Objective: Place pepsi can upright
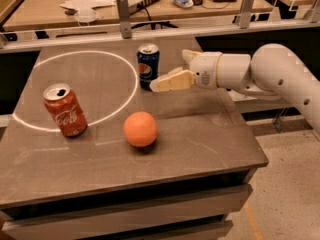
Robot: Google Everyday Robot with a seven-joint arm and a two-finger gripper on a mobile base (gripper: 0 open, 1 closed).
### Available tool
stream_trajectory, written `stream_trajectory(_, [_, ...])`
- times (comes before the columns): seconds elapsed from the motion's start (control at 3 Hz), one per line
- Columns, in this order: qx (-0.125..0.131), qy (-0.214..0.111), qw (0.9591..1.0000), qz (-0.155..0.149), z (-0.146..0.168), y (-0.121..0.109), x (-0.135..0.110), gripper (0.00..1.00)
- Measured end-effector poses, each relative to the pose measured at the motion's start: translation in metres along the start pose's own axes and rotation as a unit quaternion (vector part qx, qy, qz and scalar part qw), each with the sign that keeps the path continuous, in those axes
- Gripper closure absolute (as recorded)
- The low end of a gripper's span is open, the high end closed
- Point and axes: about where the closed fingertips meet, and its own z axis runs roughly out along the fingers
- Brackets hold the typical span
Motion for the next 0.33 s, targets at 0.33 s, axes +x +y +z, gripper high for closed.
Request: stream_trajectory(0.33, [0.005,0.003,1.0,0.002,-0.0031,0.0017,0.0027,0.0])
